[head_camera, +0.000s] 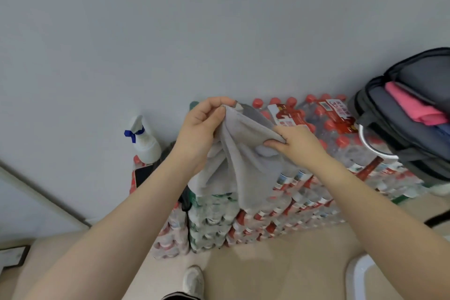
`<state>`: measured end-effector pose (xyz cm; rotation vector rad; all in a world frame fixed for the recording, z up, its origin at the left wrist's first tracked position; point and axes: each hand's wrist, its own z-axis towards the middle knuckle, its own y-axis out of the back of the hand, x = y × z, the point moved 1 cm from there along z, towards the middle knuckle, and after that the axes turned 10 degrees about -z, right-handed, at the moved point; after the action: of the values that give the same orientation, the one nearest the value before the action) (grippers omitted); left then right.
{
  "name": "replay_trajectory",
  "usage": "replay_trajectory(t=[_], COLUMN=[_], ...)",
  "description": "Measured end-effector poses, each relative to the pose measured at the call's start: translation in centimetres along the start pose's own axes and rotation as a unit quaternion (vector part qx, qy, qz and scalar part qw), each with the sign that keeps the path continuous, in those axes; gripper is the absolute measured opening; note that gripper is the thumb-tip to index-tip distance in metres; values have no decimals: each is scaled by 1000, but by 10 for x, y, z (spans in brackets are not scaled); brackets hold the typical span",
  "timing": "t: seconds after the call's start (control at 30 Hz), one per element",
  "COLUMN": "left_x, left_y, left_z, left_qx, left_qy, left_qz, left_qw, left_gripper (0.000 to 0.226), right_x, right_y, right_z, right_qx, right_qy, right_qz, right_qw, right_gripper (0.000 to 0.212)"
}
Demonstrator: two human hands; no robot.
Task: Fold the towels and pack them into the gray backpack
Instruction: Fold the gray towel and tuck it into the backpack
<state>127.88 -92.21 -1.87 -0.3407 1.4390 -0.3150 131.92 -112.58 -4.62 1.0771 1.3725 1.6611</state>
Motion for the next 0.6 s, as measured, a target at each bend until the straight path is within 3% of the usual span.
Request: replay_trajectory(t=[0.1, 0.27, 0.43, 0.53, 0.6], left_x=[2, 10, 33, 40, 48], left_y=[-21, -35, -42, -40, -33], left_z=[-30, -75, -115, -128, -130], left_qx=[-24, -76, -191, -170, -158], left_qy=[-25, -52, -60, -96, -71], left_qz=[-65, -123, 1, 104, 208], left_qw=[997, 988, 980, 975, 963], left_gripper=[34, 47, 37, 35, 33], right_x=[-22, -54, -71, -80, -87], right_y=[3, 9, 14, 22, 23], right_z=[-49, -124, -170, -191, -197], right_qx=[25, 44, -21, -96, -82], right_qy=[-5, 7, -34, -81, -89], right_qz=[-55, -161, -184, -91, -105], right_qw=[998, 986, 982, 988, 987], right_gripper=[34, 22, 22, 16, 14])
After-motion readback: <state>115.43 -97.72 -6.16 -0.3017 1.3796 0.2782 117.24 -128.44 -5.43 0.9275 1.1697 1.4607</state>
